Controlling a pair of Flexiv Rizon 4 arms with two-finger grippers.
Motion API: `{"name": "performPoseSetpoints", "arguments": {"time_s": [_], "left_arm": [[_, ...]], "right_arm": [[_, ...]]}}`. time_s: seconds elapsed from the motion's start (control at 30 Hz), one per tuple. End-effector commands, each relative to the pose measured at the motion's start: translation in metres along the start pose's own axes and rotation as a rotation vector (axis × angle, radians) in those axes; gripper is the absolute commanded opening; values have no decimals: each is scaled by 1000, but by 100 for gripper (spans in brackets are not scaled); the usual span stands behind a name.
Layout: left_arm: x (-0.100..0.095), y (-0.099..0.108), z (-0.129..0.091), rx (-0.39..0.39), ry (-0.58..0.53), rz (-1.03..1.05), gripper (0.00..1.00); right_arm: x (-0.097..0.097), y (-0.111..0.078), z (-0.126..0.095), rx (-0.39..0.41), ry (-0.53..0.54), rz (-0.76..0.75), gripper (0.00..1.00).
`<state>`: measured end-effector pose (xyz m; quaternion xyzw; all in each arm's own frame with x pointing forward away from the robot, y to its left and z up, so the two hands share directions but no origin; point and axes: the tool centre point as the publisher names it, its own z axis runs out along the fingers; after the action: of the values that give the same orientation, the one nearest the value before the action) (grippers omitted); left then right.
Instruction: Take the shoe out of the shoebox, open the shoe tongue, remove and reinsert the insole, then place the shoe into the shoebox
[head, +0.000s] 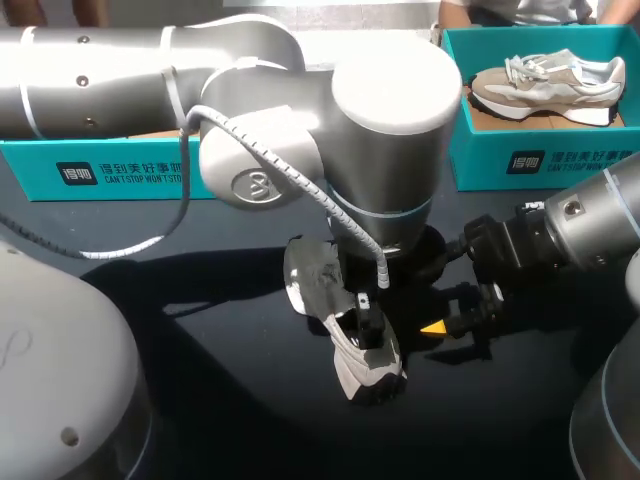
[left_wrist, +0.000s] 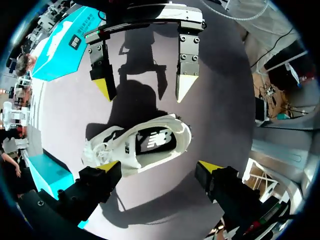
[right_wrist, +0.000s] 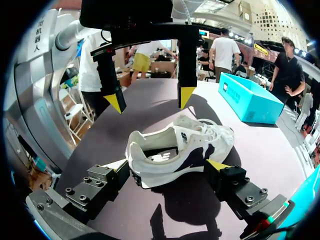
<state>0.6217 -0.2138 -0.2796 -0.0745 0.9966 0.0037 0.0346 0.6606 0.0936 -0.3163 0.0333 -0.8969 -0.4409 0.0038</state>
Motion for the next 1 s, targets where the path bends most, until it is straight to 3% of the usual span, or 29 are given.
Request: {"name": "performPoseSetpoints", "arguments": {"time_s": [0.03, 0.27, 1.0], "left_arm": [[4, -8, 13, 11, 2, -12, 100], [8, -13, 18, -6, -13, -23, 100], [20, -21, 39, 62, 39, -68, 100]], "right_arm": [[0, 1, 2, 5, -2, 1, 100], [0, 1, 2, 5, -2, 1, 100], [0, 1, 2, 5, -2, 1, 100]]}}
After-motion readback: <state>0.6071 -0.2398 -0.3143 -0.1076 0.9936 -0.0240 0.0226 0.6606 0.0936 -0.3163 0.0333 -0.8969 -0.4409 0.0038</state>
